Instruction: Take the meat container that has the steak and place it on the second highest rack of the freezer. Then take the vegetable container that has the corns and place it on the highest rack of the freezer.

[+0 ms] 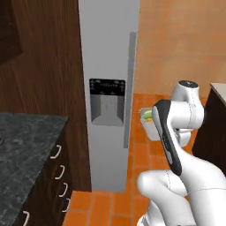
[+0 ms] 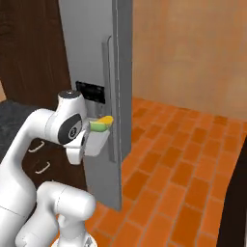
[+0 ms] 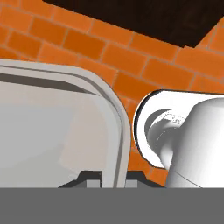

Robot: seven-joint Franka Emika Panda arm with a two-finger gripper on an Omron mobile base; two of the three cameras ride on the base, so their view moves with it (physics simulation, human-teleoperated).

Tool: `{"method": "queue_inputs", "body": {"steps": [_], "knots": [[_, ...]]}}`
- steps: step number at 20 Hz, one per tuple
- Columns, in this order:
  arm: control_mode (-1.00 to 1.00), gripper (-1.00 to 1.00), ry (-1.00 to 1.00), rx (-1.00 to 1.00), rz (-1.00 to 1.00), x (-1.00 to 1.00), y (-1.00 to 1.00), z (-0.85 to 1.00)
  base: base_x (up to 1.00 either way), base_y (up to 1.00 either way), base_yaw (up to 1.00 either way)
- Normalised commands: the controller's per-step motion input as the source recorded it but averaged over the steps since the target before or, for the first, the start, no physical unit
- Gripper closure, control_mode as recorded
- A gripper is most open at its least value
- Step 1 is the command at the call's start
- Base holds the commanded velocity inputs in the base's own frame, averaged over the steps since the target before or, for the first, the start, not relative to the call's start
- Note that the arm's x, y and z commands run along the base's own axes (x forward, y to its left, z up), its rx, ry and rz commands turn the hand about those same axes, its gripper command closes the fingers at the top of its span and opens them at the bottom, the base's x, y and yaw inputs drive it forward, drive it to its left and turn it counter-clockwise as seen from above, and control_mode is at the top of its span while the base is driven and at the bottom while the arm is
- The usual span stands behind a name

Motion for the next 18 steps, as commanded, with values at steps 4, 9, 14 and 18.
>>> {"method": "queue_inputs", "body": {"steps": [4,9,14,18], "knots": [[1.0,1.0,0.0,0.0,0.0,0.0,0.0,0.0,-0.18,-0.06,-0.93],[1.0,1.0,0.0,0.0,0.0,0.0,0.0,0.0,0.11,-0.44,-0.59],[1.0,1.0,0.0,0.0,0.0,0.0,0.0,0.0,0.75,-0.22,0.0],[1.0,1.0,0.0,0.0,0.0,0.0,0.0,0.0,0.97,-0.06,0.23]]}}
